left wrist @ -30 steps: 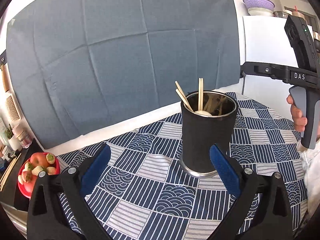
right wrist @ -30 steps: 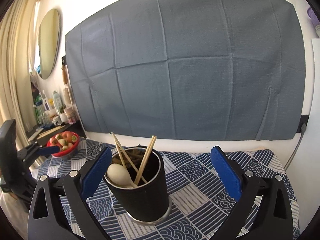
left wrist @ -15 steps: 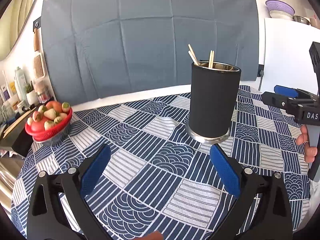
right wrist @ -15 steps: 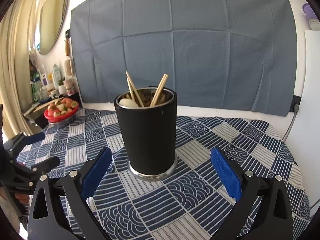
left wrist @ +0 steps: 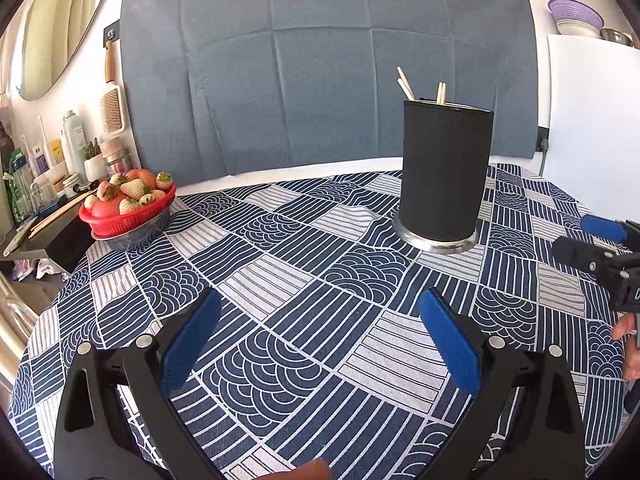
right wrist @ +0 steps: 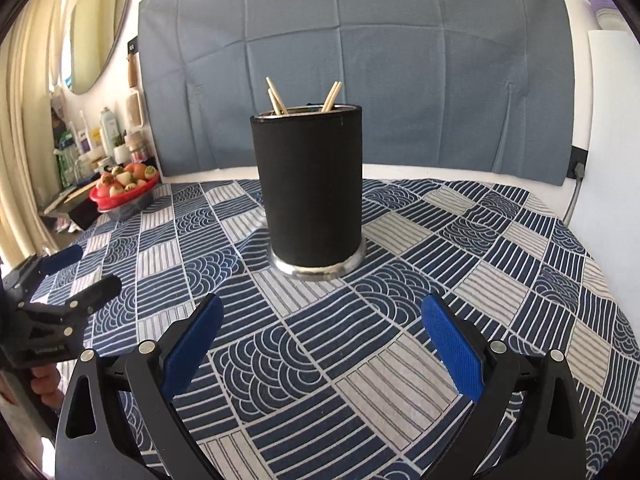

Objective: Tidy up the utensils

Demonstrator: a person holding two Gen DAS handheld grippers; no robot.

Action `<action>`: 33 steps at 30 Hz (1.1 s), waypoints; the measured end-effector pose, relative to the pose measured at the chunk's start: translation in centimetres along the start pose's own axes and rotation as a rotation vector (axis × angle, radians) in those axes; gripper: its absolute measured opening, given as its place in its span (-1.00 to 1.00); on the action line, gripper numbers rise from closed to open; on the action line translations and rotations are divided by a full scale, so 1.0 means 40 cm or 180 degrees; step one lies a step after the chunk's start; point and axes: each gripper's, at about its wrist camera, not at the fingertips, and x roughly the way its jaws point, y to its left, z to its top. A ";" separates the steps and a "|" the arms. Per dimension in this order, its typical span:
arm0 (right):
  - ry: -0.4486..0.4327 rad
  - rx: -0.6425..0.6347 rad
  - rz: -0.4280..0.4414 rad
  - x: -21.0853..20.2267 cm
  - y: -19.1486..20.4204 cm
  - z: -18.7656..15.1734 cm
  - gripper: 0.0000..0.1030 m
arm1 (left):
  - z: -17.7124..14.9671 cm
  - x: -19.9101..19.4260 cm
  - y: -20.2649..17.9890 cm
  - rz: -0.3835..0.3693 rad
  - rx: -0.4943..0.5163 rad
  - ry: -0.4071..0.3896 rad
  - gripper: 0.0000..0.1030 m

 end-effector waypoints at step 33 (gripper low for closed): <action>-0.0182 -0.0105 -0.0195 -0.015 0.044 -0.029 0.85 | -0.007 -0.025 0.000 -0.0053 0.0050 -0.0111 0.89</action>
